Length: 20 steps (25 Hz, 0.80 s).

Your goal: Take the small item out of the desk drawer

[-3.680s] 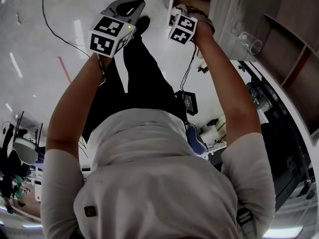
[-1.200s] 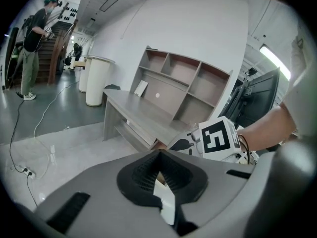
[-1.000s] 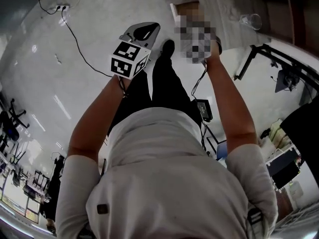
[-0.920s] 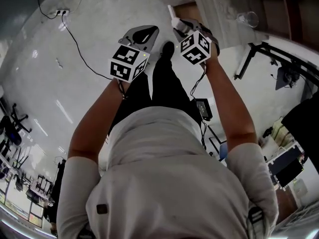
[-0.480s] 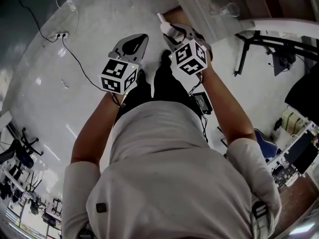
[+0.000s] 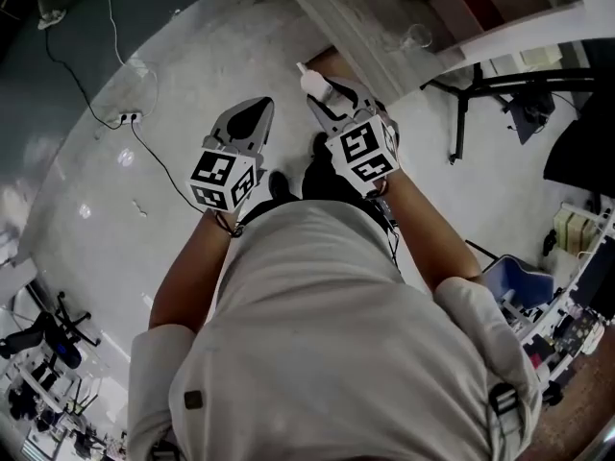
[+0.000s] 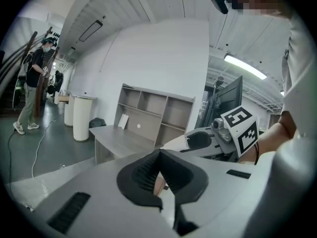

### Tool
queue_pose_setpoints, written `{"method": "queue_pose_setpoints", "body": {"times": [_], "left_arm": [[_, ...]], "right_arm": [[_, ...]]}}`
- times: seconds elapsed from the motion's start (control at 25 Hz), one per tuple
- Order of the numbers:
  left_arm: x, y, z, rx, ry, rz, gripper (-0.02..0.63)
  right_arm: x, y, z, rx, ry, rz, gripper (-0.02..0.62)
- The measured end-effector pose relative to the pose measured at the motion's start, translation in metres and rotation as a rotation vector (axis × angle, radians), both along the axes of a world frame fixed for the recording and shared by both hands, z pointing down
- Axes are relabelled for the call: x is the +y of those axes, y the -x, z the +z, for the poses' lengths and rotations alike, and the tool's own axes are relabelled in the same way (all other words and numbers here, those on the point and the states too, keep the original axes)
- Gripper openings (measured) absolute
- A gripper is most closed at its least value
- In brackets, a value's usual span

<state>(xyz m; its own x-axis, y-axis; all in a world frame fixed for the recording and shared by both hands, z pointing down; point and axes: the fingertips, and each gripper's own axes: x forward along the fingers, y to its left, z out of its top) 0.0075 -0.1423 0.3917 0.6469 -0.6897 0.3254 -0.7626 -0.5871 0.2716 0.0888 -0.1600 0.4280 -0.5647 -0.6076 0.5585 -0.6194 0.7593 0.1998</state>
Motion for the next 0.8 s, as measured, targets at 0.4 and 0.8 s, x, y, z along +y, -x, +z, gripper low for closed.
{"method": "queue_pose_setpoints", "body": {"times": [0.4, 0.8], "left_arm": [[0.015, 0.024, -0.052, 0.038, -0.106, 0.032, 0.012], [0.035, 0.017, -0.069, 0.023, -0.134, 0.067, 0.012]], "right_arm": [[0.022, 0.007, -0.075, -0.147, -0.116, 0.115, 0.169], [0.049, -0.011, -0.105, -0.198, -0.16, 0.187, 0.169]]}}
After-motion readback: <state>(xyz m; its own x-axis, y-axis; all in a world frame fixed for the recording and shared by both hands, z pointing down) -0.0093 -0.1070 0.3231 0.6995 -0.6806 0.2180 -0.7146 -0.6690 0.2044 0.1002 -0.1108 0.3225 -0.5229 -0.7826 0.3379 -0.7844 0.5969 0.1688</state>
